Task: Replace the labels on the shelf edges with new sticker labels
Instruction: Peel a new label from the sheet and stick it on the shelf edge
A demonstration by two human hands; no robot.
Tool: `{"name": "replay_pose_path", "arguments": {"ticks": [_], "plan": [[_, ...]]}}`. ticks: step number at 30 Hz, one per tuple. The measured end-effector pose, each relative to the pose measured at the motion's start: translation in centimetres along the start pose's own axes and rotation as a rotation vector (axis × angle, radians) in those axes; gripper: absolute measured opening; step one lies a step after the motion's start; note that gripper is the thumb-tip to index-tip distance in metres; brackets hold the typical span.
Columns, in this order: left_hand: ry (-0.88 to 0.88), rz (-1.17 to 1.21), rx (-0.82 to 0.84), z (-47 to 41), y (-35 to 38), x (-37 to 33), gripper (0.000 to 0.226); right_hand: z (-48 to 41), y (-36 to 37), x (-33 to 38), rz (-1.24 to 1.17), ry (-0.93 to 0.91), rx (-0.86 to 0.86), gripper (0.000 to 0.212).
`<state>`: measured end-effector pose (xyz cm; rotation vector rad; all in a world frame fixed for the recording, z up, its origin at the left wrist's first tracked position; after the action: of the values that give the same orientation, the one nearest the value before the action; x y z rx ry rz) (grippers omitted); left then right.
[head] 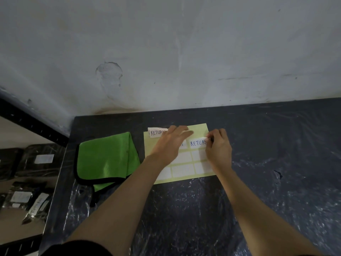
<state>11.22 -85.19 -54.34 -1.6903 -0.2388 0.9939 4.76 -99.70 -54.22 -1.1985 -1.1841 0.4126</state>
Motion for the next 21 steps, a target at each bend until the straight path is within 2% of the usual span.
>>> {"name": "replay_pose_path", "arguments": {"ticks": [3,10,17,19,21], "plan": [[0.032,0.083,0.093,-0.4,0.6,0.7,0.067,0.0,0.1,0.0,0.012,-0.005,-0.001,0.005],[-0.047,0.214,0.131,-0.7,1.0,1.5,0.048,0.8,-0.4,-0.6,-0.098,-0.061,0.029,0.004],[-0.086,0.184,0.157,-0.8,1.1,1.2,0.049,1.8,-2.2,-1.7,-0.331,0.159,-0.045,0.006],[-0.130,0.232,0.121,-0.8,0.6,0.5,0.051,2.4,-3.2,-1.5,-0.341,0.172,-0.068,0.007],[-0.181,0.308,-0.022,-0.2,-0.5,-0.4,0.049,3.3,-4.5,-1.1,-0.363,0.166,-0.079,0.010]]}}
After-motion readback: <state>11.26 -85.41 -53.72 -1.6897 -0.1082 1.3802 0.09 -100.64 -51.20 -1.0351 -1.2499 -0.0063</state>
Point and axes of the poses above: each hand's wrist, its own z-axis away from the middle knuckle, its own y-axis out of the palm, x = y × z, the point moved 4 cm from there along -z, towards the middle knuckle, and after that the axes turned 9 degrees about z, right-handed, at the moved point
